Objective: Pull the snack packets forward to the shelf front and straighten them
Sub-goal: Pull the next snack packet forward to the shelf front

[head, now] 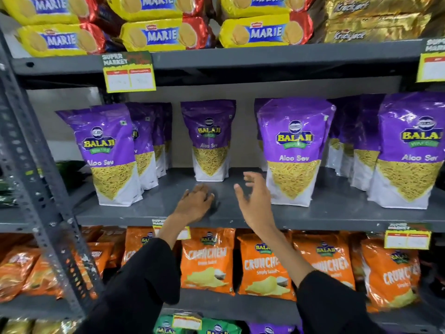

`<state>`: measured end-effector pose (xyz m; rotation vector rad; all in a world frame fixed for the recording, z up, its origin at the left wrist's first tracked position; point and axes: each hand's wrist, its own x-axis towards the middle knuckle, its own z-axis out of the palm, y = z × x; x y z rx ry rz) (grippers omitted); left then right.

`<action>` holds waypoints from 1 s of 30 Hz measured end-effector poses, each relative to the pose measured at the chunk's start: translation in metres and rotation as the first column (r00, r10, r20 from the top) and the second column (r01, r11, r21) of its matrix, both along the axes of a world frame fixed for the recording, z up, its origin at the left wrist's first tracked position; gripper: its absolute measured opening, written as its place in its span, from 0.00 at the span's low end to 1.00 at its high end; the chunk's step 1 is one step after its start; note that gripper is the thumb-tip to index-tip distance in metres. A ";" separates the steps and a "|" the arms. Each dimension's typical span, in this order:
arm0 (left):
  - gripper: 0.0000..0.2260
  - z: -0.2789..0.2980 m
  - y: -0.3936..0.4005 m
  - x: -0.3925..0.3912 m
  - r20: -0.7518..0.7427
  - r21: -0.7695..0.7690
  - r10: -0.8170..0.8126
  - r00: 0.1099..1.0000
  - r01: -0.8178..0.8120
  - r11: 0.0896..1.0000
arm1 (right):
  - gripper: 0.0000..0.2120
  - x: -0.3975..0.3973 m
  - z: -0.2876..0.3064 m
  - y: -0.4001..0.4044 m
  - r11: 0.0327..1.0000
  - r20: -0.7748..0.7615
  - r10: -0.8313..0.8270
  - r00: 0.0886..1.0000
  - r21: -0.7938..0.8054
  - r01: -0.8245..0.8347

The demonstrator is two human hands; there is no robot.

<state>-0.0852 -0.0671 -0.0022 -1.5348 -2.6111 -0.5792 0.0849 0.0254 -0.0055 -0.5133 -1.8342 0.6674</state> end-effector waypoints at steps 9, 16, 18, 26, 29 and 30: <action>0.27 -0.008 -0.046 -0.085 0.000 -0.104 -0.018 1.000 0.018 0.994 | 0.43 -0.136 0.033 0.008 0.940 0.265 -0.013 0.964 -0.326 0.102; 0.26 -0.001 -0.043 -0.115 -0.043 -0.162 -0.020 0.999 0.012 0.987 | 0.63 -0.176 0.047 0.015 0.870 0.308 -0.131 0.942 -0.419 0.259; 0.27 -0.003 -0.044 -0.121 -0.040 -0.175 -0.030 0.999 0.022 0.984 | 0.66 -0.184 0.049 0.017 0.846 0.300 -0.169 0.939 -0.444 0.295; 0.31 -0.012 -0.040 -0.128 -0.025 -0.196 -0.024 0.999 0.018 0.980 | 0.73 -0.201 0.045 0.029 0.857 0.347 -0.138 0.928 -0.428 0.287; 0.31 -0.015 -0.038 -0.128 -0.035 -0.205 -0.018 0.999 0.011 0.979 | 0.72 -0.205 0.046 0.026 0.857 0.347 -0.154 0.925 -0.420 0.300; 0.31 -0.015 -0.037 -0.128 -0.039 -0.205 -0.016 0.999 0.008 0.979 | 0.71 -0.205 0.046 0.025 0.854 0.343 -0.164 0.925 -0.419 0.307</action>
